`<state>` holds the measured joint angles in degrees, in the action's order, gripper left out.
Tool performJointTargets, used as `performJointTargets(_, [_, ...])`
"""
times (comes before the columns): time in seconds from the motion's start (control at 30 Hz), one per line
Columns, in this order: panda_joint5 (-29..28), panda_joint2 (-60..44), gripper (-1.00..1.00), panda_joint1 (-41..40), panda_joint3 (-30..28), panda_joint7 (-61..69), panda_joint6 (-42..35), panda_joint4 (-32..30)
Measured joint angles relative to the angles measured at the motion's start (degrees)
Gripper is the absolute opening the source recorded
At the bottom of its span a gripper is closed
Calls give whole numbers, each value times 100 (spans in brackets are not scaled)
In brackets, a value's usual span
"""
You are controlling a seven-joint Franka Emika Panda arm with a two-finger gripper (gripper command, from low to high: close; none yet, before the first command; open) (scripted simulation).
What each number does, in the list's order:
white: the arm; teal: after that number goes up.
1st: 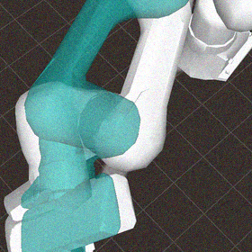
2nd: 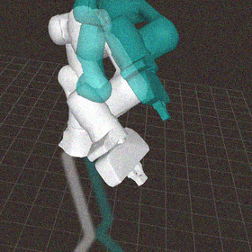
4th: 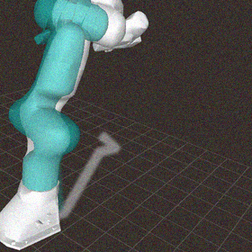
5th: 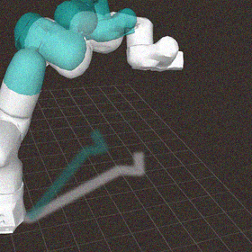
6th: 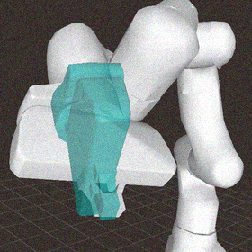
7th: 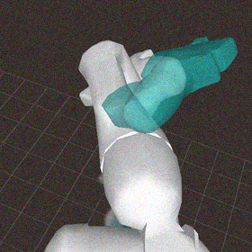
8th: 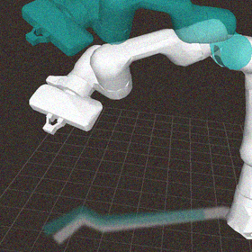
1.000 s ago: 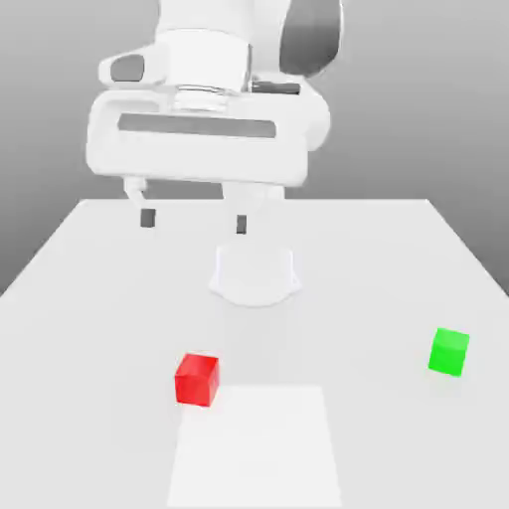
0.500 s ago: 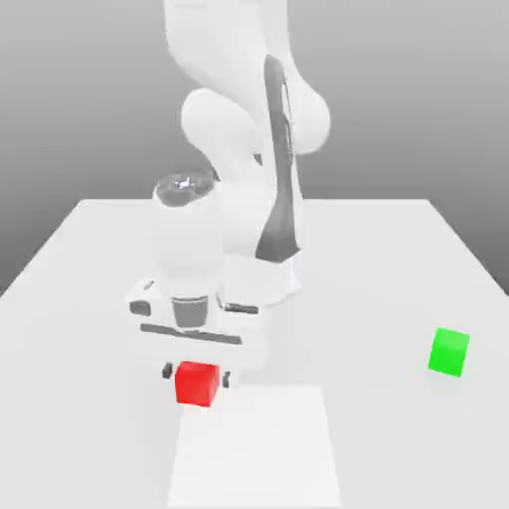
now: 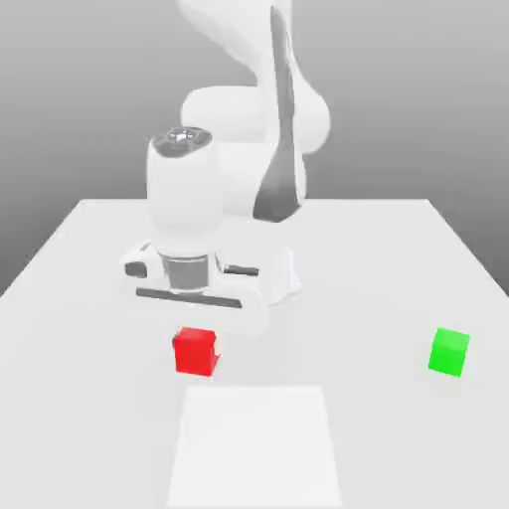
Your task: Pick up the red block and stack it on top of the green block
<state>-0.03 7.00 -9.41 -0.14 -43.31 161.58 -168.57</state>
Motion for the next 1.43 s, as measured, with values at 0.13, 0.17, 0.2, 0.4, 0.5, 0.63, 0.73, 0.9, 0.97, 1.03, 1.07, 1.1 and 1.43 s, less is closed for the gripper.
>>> performJointTargets(0.13, [143, 8, -100, 513, 394, 30, -148, 138])
performJointTargets(0.17, [178, 6, -100, 646, 493, 37, -180, 174])
performJointTargets(0.2, [212, 3, -100, 776, 594, 43, -212, 210])
performJointTargets(0.4, [386, -12, -100, 1539, 1209, 59, -405, 428])
performJointTargets(0.5, [461, -16, -100, 1908, 1523, 61, -505, 537])
performJointTargets(0.63, [550, -19, -100, 2392, 1947, 54, -635, 683])
performJointTargets(0.73, [613, -19, -100, 2749, 2266, 49, -735, 793])
performJointTargets(0.9, [713, -6, -100, 3345, 2802, 36, -908, 976])
performJointTargets(0.97, [491, -252, -100, 3372, 2931, -136, -714, 1015])
performJointTargets(1.03, [9, -657, -100, 3317, 2937, -483, -377, 1038])
performJointTargets(1.07, [-299, -877, -100, 3349, 2847, -705, -195, 1049])
performJointTargets(1.1, [-627, -1100, -100, 3402, 2705, -940, -14, 1063])
performJointTargets(1.43, [-836, -1257, 100, 3545, 2530, -1090, 116, 1073])
